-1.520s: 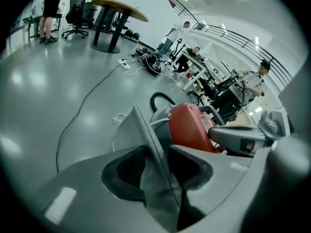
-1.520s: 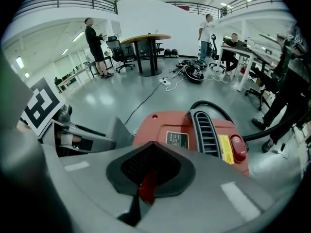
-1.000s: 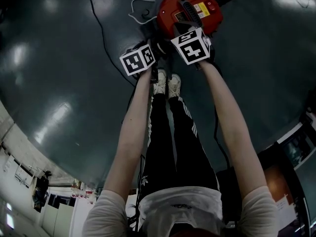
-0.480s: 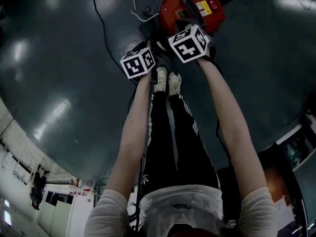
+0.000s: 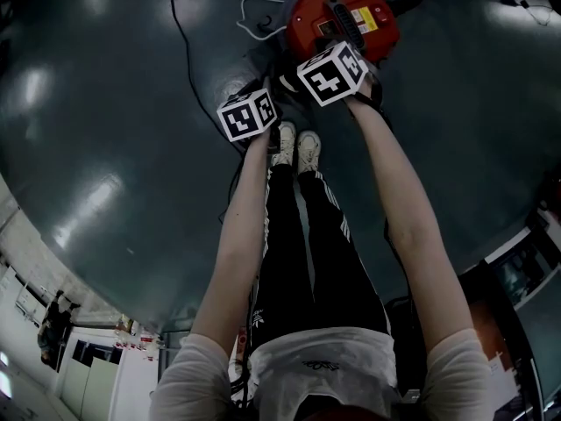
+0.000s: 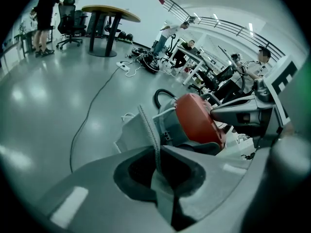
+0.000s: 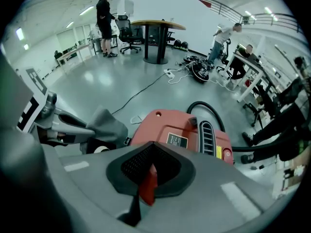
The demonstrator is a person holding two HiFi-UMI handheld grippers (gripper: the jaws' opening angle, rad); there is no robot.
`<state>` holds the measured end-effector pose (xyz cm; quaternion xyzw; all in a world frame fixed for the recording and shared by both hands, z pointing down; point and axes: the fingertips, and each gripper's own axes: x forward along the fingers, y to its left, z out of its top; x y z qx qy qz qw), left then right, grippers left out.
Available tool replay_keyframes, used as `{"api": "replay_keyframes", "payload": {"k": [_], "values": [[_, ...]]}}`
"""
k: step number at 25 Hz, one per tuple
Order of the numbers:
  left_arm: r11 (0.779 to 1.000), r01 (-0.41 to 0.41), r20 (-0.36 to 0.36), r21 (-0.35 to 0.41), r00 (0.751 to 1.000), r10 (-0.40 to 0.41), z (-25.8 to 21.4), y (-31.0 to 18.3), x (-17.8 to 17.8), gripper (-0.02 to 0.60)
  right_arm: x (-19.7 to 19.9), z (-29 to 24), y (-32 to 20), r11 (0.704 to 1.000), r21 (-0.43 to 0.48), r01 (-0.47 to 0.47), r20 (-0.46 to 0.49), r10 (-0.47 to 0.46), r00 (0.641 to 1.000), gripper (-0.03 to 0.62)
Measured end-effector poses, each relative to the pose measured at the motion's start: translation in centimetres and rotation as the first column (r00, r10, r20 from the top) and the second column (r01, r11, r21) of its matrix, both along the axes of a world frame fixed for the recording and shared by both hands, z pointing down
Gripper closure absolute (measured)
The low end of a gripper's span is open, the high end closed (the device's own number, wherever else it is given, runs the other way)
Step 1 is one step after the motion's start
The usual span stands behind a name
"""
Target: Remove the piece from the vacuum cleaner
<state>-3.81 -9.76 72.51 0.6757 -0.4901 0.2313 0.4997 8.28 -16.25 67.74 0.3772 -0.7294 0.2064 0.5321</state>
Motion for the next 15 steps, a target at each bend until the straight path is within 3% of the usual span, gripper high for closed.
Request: {"api": "replay_keyframes", "payload": {"k": [9,15], "values": [[1.000,0.029,-0.010,0.008,1.000,-0.029,-0.5,0.5,-0.3,0.566,-0.1,-0.2,-0.1,0.999,0.036,0.040,-0.021,-0.040,0.999,0.577],[0.999,0.042,-0.013,0.015,0.999,-0.042,-1.1,0.8,-0.7,0.566,-0.2,-0.5,0.0,0.999,0.012,0.031,-0.013,-0.030,0.999,0.579]]}}
